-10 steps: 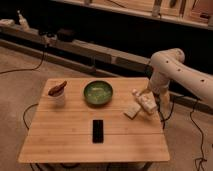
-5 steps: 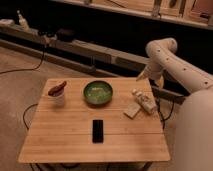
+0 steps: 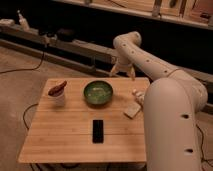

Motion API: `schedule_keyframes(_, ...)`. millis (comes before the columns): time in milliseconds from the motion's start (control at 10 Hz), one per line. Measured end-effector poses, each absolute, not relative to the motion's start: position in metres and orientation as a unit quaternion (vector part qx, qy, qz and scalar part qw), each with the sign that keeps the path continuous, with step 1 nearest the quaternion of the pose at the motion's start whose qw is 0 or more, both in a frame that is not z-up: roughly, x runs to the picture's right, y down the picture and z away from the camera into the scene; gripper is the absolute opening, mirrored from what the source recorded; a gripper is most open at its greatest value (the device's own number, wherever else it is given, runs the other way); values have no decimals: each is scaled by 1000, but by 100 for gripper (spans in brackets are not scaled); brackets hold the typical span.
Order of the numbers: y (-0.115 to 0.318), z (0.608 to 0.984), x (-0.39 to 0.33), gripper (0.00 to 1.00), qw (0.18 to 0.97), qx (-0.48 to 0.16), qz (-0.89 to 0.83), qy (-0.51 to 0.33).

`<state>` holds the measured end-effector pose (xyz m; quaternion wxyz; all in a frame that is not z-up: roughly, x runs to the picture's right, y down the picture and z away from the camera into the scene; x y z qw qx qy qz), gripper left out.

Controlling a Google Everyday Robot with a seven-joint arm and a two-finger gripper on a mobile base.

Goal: Move the arm in a circular motion

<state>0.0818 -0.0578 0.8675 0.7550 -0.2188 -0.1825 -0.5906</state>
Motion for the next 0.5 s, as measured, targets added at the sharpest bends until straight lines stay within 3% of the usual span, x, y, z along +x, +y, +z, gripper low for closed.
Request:
schedule_keyframes(200,-29,847,38,80,725,-212,-617,-221)
schedule_keyframes(500,42,782,26,80,682,-237,-634,-278)
